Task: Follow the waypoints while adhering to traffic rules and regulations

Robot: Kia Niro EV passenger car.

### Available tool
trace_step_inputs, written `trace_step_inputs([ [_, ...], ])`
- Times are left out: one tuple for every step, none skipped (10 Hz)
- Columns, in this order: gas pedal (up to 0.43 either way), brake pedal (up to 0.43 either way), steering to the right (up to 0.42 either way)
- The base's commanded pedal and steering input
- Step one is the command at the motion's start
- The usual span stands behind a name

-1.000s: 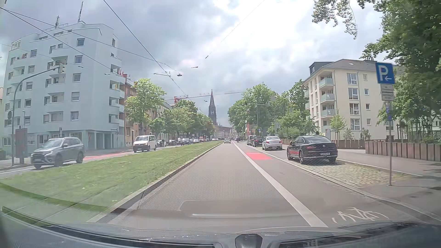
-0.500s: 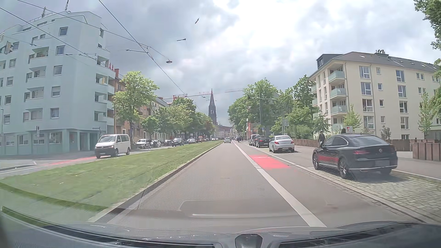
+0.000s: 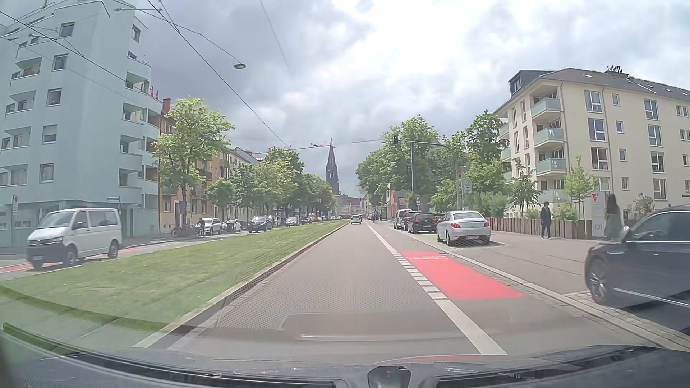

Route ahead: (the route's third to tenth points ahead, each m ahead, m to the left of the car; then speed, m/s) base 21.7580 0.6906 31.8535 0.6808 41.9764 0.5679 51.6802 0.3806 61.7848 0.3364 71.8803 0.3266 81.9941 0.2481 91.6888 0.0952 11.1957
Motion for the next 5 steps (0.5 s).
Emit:
trace_step_inputs([
  [0.098,0.0,-0.001],
  [0.098,0.0,-0.001],
  [0.098,0.0,-0.001],
  [0.098,0.0,-0.001],
  [0.098,0.0,-0.001],
])
